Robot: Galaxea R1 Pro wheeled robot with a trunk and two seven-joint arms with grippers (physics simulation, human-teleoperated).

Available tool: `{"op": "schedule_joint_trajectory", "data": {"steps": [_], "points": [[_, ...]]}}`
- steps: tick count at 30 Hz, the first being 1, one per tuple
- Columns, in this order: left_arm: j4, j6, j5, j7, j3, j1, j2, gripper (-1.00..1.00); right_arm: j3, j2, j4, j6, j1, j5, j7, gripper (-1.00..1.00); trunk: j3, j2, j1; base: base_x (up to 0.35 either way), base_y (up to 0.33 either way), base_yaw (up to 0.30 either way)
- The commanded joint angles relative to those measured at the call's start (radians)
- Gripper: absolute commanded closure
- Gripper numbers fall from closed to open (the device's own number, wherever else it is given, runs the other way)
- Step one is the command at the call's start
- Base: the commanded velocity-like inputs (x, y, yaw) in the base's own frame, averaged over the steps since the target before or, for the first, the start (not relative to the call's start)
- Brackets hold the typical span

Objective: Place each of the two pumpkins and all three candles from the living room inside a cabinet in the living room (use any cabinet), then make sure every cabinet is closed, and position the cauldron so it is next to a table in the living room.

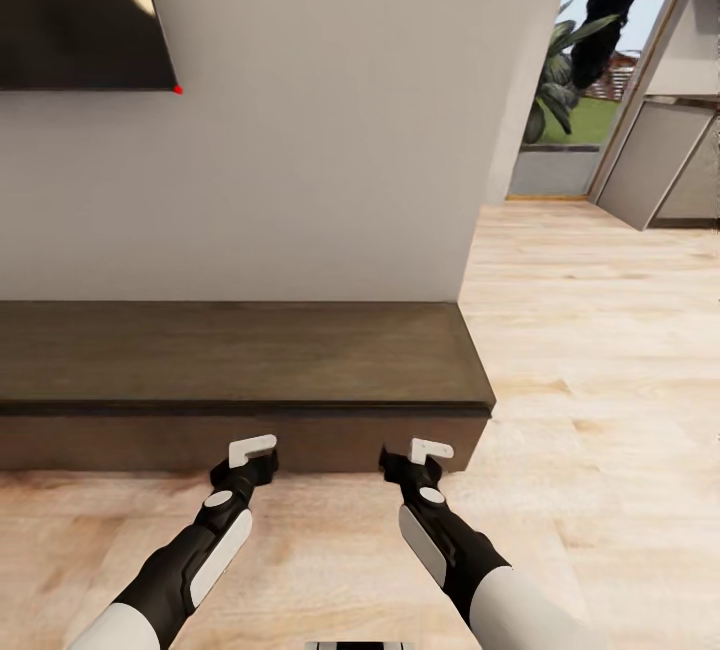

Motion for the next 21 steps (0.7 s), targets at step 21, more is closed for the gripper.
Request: {"op": "schedule_joint_trajectory", "data": {"steps": [21], "points": [[-0.280, 0.692, 0.010, -0.008, 0.195, -0.002, 0.002, -1.00, -0.090, 0.000, -0.018, 0.359, -0.001, -0.014, -0.006, -1.00, 0.000, 0.000, 0.000, -0.199, 0.000, 0.000]]}}
